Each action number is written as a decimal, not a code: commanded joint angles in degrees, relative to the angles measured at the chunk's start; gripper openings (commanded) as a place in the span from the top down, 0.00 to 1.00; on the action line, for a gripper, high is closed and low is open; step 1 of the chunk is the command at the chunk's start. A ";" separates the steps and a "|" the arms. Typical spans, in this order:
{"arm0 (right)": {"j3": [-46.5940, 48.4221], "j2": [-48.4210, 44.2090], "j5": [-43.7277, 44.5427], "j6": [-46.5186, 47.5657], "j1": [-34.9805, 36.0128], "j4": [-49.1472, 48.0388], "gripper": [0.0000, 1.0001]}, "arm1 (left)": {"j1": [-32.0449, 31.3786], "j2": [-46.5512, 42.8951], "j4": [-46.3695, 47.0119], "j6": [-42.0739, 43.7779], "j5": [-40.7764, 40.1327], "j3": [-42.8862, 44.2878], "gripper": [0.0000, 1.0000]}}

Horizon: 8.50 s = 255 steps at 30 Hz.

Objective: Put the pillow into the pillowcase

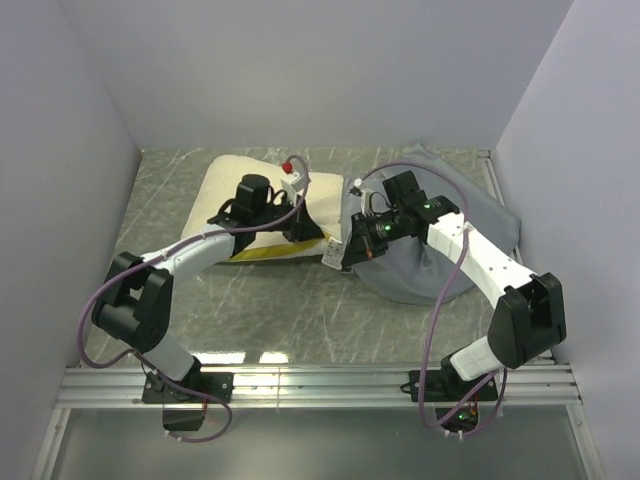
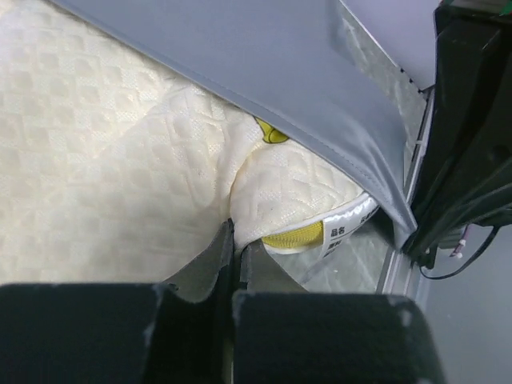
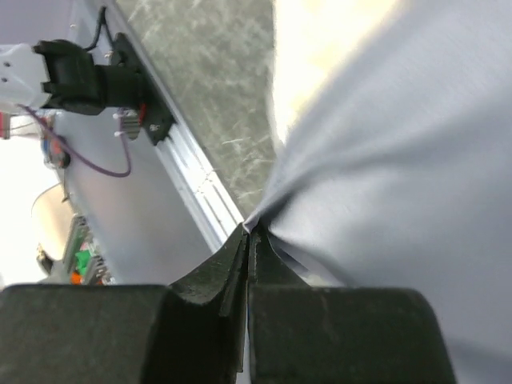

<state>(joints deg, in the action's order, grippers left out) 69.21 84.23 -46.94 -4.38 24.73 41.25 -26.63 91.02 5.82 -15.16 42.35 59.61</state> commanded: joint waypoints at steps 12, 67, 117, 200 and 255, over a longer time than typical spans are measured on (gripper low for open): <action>12.18 1.83 -10.11 -7.05 2.16 -4.16 1.00 | -11.60 -4.61 5.52 6.00 -1.39 -12.93 1.00; 44.16 36.80 14.50 8.16 -8.65 8.14 1.00 | 4.85 35.21 -40.18 66.46 7.04 45.86 1.00; 28.73 13.97 26.55 2.97 3.49 -1.62 0.31 | 30.58 10.08 -4.51 -1.45 5.64 3.48 0.47; 16.32 4.20 -9.13 -6.76 31.70 -15.67 1.00 | 13.96 -8.06 0.28 -11.05 9.07 -8.90 1.00; 46.11 39.70 37.36 -1.42 12.01 -4.79 0.28 | 19.16 3.29 -28.05 41.35 11.00 3.06 0.27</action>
<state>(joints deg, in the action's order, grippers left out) 116.01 124.11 -11.92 -5.91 36.80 35.35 -9.10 99.48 -22.61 28.91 49.80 64.16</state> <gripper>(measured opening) 0.719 0.705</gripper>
